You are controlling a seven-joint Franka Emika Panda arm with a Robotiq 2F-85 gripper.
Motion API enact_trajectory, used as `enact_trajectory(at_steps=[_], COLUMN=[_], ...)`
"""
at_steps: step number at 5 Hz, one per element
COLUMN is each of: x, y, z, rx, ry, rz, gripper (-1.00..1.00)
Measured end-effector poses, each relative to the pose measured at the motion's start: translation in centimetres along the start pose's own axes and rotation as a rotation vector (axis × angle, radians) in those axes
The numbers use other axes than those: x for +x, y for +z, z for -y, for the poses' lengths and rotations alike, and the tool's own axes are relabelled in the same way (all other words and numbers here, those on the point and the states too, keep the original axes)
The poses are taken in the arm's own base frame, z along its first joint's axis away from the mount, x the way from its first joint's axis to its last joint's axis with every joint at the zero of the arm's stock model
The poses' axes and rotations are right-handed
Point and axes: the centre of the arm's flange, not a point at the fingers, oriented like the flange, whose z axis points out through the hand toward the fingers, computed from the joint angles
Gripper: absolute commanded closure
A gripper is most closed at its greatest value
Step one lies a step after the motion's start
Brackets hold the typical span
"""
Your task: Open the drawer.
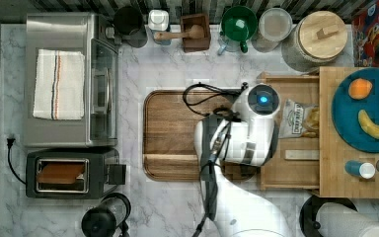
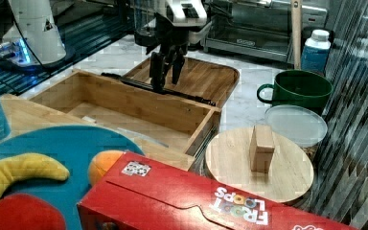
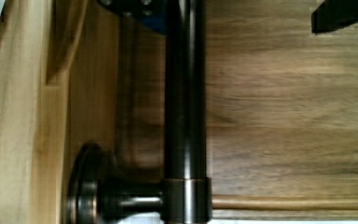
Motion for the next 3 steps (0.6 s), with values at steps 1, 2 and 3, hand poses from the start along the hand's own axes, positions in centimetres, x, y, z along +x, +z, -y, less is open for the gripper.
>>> enact_trajectory(at_steps=[1,2,3], x=[0.27,0.26,0.38], y=[0.16,0.38,0.31], z=[2.35,1.57,1.43], rx=[0.005,0.003,0.018], ry=[-0.008,0.029,0.054], rz=[0.007,0.008,0.02], gripper=[-1.0,-1.0,-1.0])
